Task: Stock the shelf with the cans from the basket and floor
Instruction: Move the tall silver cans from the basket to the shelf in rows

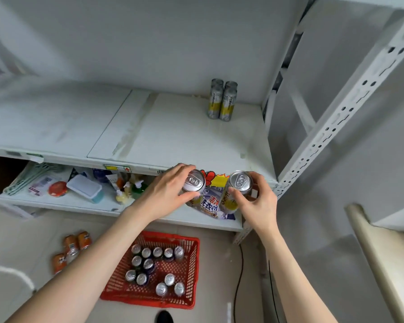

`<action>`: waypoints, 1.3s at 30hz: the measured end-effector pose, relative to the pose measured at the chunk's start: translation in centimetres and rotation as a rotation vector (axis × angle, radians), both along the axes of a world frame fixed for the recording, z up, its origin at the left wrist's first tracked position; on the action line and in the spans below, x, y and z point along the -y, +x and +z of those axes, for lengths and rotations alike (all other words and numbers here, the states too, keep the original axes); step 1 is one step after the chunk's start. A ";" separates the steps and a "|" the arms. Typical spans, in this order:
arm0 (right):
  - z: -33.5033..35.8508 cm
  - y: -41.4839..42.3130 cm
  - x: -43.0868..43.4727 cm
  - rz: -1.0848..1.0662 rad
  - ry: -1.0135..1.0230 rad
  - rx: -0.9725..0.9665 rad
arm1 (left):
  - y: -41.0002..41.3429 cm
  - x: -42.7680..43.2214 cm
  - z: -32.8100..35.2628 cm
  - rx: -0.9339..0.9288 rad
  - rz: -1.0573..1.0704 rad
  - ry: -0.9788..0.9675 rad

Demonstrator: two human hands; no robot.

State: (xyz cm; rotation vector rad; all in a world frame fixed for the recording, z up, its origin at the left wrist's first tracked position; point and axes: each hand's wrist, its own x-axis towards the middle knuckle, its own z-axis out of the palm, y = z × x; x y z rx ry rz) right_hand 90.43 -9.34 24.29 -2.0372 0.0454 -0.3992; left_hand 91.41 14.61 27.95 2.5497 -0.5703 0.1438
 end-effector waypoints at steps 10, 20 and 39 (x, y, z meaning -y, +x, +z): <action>0.6 9.0 -0.9 -0.080 0.065 0.063 | 10.8 0.3 0.4 0.068 -0.019 -0.002; -1.8 18.9 1.1 -0.121 0.056 0.015 | 21.2 2.8 -2.5 0.030 0.013 -0.049; -4.6 27.4 0.6 -0.050 0.079 -0.039 | 29.3 4.3 -6.0 -0.026 0.045 -0.179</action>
